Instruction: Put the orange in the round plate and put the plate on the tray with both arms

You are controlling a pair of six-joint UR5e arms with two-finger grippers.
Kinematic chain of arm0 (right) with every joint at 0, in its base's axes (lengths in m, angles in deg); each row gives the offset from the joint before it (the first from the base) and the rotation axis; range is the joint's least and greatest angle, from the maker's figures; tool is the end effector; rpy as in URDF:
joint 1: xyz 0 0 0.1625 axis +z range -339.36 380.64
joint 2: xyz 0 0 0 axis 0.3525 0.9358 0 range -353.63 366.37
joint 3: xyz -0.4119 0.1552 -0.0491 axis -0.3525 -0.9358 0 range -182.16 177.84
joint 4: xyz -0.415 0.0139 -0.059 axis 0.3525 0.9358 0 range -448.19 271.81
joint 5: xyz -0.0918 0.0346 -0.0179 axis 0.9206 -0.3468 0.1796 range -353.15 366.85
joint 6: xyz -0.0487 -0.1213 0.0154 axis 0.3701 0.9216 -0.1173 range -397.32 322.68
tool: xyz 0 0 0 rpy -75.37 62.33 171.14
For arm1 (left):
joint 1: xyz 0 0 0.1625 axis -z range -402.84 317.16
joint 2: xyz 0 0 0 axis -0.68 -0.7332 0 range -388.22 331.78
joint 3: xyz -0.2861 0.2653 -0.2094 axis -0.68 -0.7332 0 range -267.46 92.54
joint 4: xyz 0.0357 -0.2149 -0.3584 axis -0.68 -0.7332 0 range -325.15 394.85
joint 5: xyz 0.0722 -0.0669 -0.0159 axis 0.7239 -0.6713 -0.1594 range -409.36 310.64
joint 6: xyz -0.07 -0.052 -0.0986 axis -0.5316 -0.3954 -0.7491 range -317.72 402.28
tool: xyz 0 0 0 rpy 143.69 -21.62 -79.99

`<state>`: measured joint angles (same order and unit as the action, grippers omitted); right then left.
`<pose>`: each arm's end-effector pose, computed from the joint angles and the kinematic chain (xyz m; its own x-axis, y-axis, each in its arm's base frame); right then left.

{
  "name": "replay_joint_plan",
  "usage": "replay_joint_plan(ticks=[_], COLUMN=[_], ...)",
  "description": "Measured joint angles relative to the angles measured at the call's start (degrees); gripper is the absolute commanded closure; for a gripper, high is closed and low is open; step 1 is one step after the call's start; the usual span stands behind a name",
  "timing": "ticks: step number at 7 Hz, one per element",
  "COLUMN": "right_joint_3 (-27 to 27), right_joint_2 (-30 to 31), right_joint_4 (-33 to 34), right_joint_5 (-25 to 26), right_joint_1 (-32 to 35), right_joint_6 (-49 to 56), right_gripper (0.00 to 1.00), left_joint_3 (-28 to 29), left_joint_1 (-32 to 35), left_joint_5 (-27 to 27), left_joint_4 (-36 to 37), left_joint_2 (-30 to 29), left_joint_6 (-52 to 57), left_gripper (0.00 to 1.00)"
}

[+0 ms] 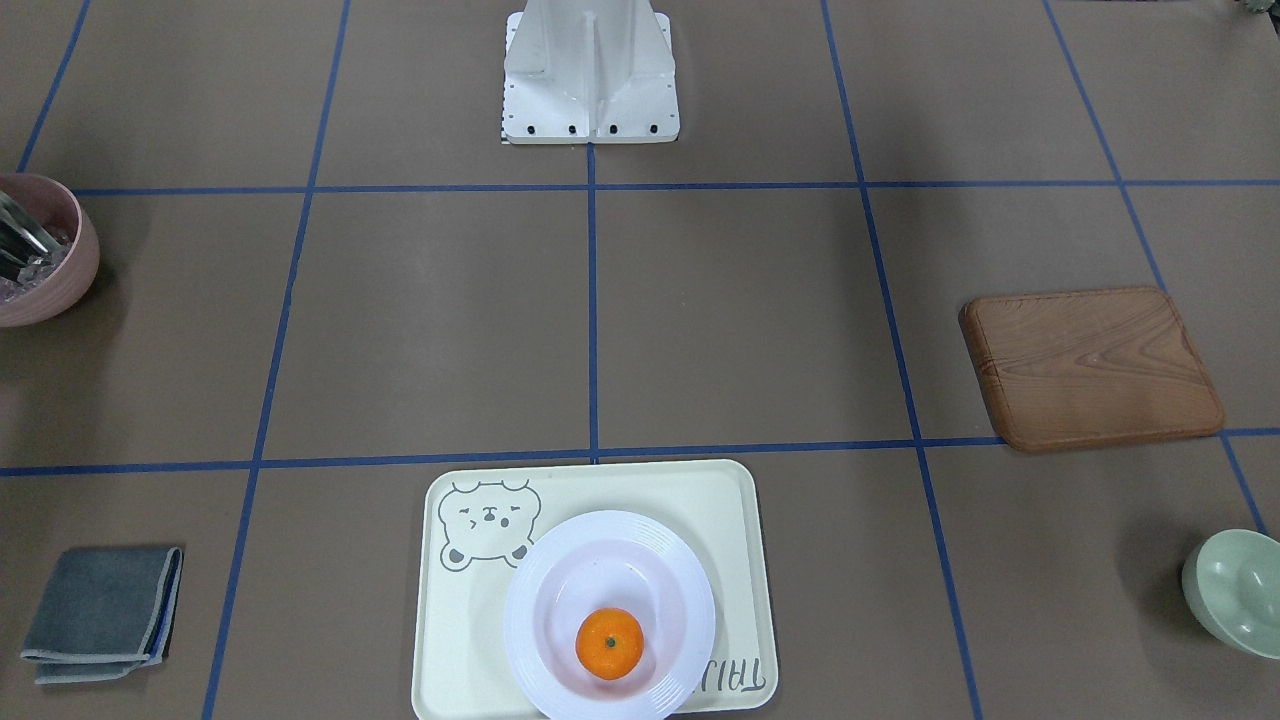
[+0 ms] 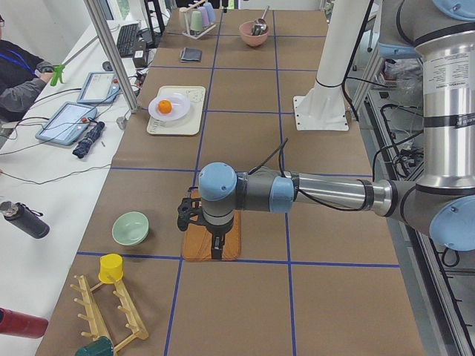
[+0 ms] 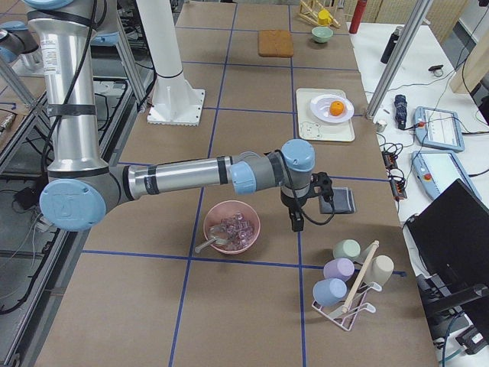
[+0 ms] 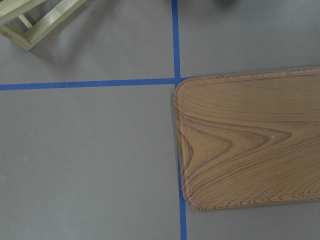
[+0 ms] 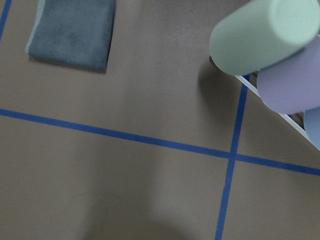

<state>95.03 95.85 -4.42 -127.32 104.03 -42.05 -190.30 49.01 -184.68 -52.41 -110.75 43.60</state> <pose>-0.0183 -0.5189 0.6196 0.7000 -0.1691 0.6938 0.0542 0.9814 0.1844 -0.0540 -0.4406 0.6522 0.7044 0.0329 -0.7091 0.0161 0.9979 0.0623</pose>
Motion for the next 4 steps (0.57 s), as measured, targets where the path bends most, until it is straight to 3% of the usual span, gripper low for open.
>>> replay_joint_plan(ticks=[4], right_joint_3=[0.05], right_joint_2=[3.93], right_joint_4=[0.97], right_joint_5=[4.92], right_joint_1=[2.47], right_joint_6=[5.21], right_gripper=[0.0], left_joint_3=[-0.06], left_joint_1=[0.44], left_joint_5=[-0.38], left_joint_4=[-0.28], left_joint_2=[1.6], left_joint_6=[-0.19], left_gripper=[0.02])
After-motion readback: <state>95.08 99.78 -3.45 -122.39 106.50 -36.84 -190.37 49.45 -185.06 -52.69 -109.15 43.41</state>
